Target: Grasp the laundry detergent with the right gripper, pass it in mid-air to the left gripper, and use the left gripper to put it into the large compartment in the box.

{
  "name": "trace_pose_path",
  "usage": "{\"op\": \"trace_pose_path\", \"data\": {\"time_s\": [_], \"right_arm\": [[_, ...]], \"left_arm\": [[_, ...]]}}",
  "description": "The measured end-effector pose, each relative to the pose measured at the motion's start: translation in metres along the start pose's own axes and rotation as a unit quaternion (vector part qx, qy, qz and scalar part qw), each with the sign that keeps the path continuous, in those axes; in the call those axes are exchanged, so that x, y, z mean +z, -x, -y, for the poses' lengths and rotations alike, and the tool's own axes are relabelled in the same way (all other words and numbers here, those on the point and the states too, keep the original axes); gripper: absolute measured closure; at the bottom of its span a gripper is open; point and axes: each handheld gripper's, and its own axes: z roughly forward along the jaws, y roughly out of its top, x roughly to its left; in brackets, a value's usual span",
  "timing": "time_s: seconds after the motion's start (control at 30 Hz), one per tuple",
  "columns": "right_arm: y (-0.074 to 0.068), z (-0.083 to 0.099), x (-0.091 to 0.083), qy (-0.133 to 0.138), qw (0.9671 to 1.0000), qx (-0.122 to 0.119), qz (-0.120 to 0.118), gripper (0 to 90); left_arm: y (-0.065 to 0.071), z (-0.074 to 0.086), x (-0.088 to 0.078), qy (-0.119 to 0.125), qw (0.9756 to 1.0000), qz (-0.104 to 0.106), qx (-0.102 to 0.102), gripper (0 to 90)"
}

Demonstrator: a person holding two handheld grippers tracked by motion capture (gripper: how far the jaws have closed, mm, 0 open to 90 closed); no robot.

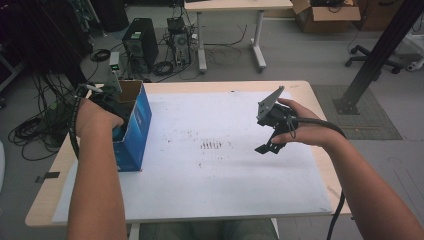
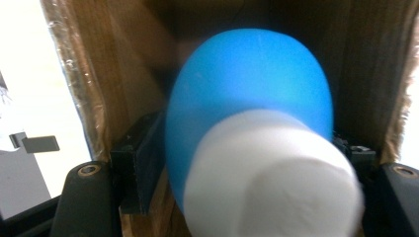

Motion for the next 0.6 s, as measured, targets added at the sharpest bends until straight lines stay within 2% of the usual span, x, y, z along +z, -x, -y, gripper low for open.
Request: {"op": "trace_pose_path", "data": {"time_s": [0.27,0.47,0.6], "right_arm": [[-0.001,-0.001,0.000,0.003,1.0000,-0.001,0.001,3.3],[-0.001,-0.002,0.000,0.003,1.0000,-0.003,0.000,3.3],[-0.002,-0.004,0.000,0.003,1.0000,-0.006,-0.001,3.3]], "left_arm": [[0.000,0.003,-0.015,0.011,0.9999,-0.008,0.000,26.5],[-0.001,0.008,-0.025,0.024,0.9997,0.000,-0.002,21.7],[-0.001,0.011,-0.030,0.021,0.9997,0.012,-0.002,18.9]]}}
